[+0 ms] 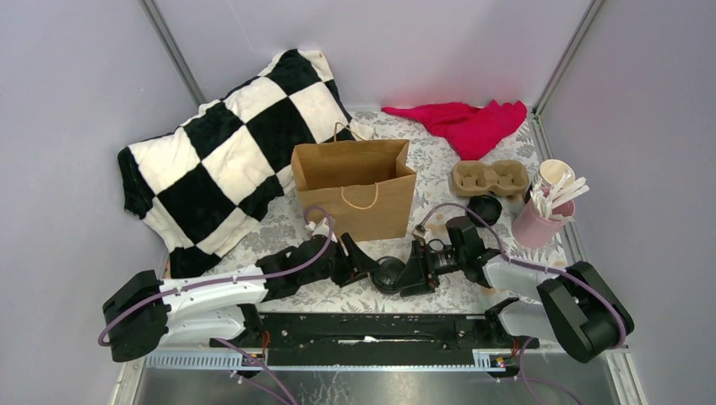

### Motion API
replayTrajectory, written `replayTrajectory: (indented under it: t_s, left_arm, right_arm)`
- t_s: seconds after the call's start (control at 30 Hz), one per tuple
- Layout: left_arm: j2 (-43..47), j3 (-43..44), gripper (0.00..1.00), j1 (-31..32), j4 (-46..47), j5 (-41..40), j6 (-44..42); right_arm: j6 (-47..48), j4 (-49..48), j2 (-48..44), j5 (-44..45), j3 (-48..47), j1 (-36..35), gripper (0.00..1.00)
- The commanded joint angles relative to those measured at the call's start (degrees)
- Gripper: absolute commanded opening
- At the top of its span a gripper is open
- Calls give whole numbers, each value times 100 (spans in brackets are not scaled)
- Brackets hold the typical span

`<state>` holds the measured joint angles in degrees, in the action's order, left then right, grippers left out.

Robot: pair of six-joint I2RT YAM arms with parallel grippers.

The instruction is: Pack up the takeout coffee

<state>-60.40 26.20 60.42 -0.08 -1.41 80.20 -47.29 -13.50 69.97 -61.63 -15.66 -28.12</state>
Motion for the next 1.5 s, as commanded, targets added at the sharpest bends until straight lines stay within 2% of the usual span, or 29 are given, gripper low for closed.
replayTrajectory:
  t_s: [0.0,0.13,0.2,0.3,0.4,0.5,0.67,0.77,0.9,1.03,1.1,1.2,1.33,1.47]
  left_arm:
    - [-269,-574,55,4,-432,-28,89]
    - [-303,-735,53,51,-558,-87,106]
    - [-263,-777,52,50,-576,-73,97]
    - [-264,-550,51,94,-761,-91,-75]
    - [-266,-294,51,164,-776,-98,-230]
    - [-346,-158,51,188,-776,-59,-332]
    - [-454,-75,51,226,-776,-44,-442]
    - [-292,45,61,233,-842,-34,-501]
    - [350,325,78,234,-1089,-141,-476]
    - [1048,155,84,233,-1127,-161,-211]
    - [1317,-9,83,233,-1125,-126,-68]
    - [1531,-298,74,233,-950,-7,64]
    - [1325,-486,56,233,-551,115,180]
    - [1162,-566,54,233,-253,115,245]
  right_arm:
    - [133,-597,858,1226,546,-40,66]
    - [256,-630,1240,1340,532,73,63]
    - [351,-213,1091,1506,482,149,62]
    - [644,885,367,1766,104,154,63]
    - [688,1827,-519,1631,-441,154,73]
    - [106,1073,-600,971,-355,156,80]
    - [294,622,54,1046,-262,141,74]
    - [567,732,384,1173,-224,140,69]
    - [660,1171,-59,1280,-393,142,68]
    - [771,1293,59,1202,-523,142,68]
    - [778,1242,134,1182,-517,140,68]
    - [779,1263,112,1204,-525,141,69]
    - [875,1317,95,1221,-582,140,69]
    - [933,1524,126,1249,-611,142,69]
